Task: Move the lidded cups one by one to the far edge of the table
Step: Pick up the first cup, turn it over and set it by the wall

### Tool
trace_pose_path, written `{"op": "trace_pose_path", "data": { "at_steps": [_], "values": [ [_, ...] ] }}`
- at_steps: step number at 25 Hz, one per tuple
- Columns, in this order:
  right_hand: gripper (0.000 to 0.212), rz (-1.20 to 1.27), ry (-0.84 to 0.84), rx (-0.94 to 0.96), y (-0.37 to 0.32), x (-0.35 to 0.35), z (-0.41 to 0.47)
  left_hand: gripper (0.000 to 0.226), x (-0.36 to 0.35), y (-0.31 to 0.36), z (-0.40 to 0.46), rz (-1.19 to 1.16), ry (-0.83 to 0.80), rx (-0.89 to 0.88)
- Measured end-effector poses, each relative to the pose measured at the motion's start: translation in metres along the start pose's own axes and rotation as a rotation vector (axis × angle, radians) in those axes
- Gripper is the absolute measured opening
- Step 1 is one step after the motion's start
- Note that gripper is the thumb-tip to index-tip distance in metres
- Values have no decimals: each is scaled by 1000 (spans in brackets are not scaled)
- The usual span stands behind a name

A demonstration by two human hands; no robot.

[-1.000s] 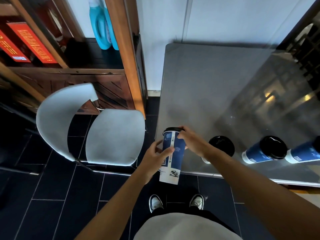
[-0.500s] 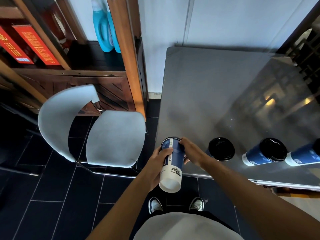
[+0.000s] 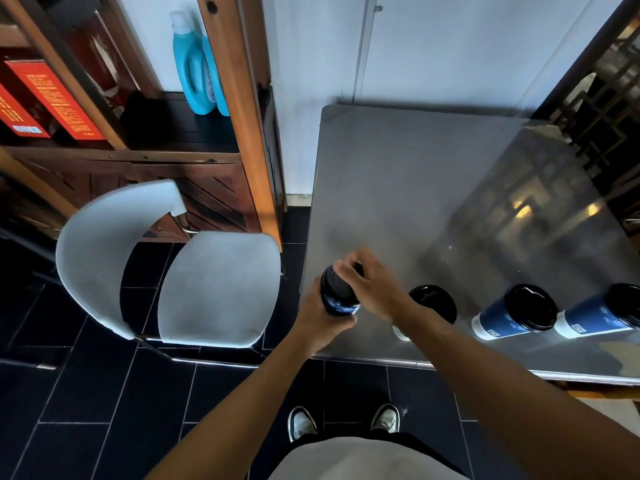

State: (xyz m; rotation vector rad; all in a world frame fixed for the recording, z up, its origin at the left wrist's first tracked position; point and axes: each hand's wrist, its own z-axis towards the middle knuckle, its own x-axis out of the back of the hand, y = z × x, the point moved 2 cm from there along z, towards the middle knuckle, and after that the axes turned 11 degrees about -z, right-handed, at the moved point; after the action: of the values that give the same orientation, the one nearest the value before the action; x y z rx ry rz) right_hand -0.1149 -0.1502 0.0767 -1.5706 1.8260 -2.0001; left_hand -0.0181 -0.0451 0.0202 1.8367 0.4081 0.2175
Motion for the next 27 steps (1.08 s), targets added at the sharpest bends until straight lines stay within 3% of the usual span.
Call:
{"op": "trace_pose_path", "data": {
  "at_steps": [2, 4, 10, 13, 22, 27],
  "values": [
    [38, -151, -48, 55, 5, -5, 2, 78, -1, -12, 8, 53, -20, -14],
    [53, -355, -90, 104, 9, -15, 1, 76, -1, -27, 15, 110, -58, -12],
    [57, -737, -16, 171, 17, -46, -4, 77, -5, -57, 18, 344, -117, -41],
    [57, -741, 32, 216, 23, -50, -6, 80, -5, -60, 20, 392, -116, -69],
    [58, -759, 40, 359, 29, -49, -3, 92, 7, -68, 20, 114, -69, 15],
    [63, -755, 32, 363, 33, -50, -1, 73, 6, -70, 22, -14, -52, 90]
  ]
}}
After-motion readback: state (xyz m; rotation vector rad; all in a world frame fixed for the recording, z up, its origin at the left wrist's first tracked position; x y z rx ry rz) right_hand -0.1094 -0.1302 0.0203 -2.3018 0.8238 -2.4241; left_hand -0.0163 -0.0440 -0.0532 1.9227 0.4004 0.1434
